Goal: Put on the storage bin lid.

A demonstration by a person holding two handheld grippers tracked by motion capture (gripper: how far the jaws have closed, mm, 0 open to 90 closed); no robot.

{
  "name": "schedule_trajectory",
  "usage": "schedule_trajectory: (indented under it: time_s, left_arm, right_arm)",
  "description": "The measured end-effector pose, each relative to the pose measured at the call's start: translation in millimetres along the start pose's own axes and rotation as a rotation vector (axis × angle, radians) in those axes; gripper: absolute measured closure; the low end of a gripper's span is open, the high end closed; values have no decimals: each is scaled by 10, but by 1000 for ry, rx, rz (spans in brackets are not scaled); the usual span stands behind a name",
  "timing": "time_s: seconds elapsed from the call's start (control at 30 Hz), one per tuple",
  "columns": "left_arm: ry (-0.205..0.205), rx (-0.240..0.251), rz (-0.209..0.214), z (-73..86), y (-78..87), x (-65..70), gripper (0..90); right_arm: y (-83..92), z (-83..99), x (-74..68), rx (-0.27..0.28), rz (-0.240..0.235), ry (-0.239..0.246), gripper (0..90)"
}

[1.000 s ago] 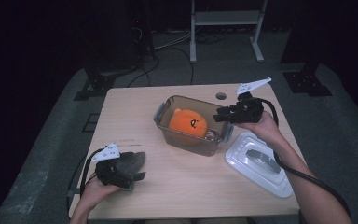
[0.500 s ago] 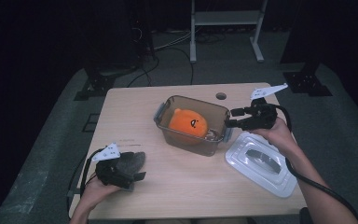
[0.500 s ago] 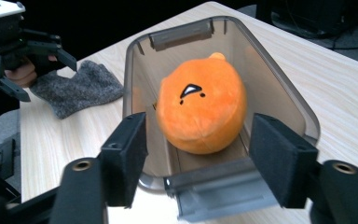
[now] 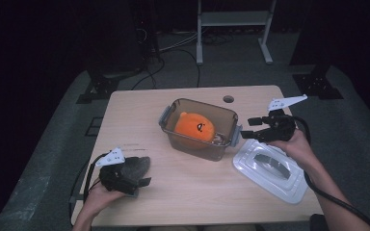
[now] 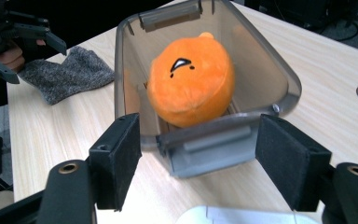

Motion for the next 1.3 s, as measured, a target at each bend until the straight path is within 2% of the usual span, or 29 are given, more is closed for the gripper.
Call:
schedule_trajectory:
  time_s: [0.23, 0.43, 0.7, 0.8, 1.1, 1.3]
  left_arm:
    - [0, 1, 1, -9, -6, 11, 25]
    - [3, 5, 0, -11, 1, 7, 25]
    - [2, 4, 2, -13, -6, 10, 25]
    - [-1, 1, 3, -13, -18, 18, 25]
    - [1, 3, 4, -15, -20, 22, 25]
    - [0, 0, 6, -12, -30, 25, 25]
  right_arm:
    - [59, 140, 29, 3, 9, -16, 285]
    - [69, 298, 63, -14, 29, -18, 277]
    - [98, 555, 121, 5, 38, -36, 274]
    - [113, 694, 151, -5, 44, -49, 274]
    - [142, 929, 179, -49, 68, -57, 274]
    - [147, 1064, 187, -56, 72, -65, 274]
Point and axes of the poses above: each handheld gripper's, and its own axes: y roughly backward along the jaws, z roughly out of its underside, x roughly to its right, the point moved 5 cm from there along -y, roughly forward along the jaws
